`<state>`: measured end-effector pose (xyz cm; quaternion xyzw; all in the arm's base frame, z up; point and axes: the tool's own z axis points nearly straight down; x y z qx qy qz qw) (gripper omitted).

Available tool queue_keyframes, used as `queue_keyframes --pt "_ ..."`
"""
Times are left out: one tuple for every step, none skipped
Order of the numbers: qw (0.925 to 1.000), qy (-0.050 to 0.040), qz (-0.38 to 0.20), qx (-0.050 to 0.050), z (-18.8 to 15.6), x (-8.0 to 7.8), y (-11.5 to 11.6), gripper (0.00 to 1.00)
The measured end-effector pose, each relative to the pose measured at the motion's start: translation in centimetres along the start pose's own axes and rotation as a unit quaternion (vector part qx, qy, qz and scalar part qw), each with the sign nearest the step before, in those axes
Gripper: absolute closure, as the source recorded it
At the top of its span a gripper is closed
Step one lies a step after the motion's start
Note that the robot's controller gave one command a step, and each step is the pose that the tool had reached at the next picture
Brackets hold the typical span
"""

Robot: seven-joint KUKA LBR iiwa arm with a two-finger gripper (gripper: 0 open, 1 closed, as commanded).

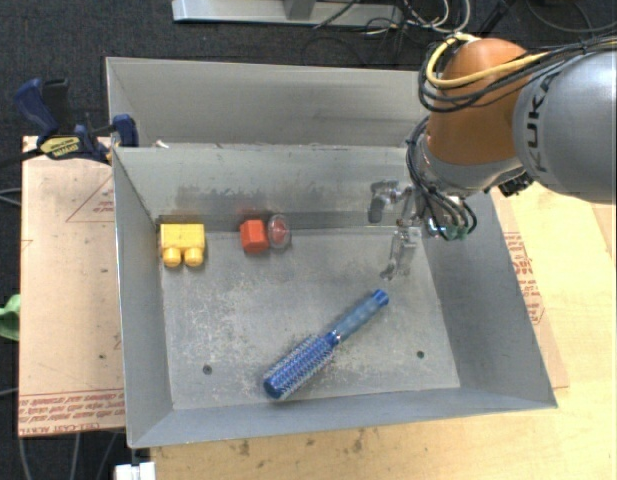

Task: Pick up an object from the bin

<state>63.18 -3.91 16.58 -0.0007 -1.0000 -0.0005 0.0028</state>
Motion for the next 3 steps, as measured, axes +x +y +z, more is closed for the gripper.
queue_keyframes --pt "0.9809 -0.0003 -0.195 -0.001 8.7 5.2 3.7 0.00" --pt "0.9809 -0.0028 -0.195 0.000 8.4 5.0 3.6 1.00" --pt "0.9714 -0.0086 -0.237 0.002 -4.8 3.9 3.3 1.00"
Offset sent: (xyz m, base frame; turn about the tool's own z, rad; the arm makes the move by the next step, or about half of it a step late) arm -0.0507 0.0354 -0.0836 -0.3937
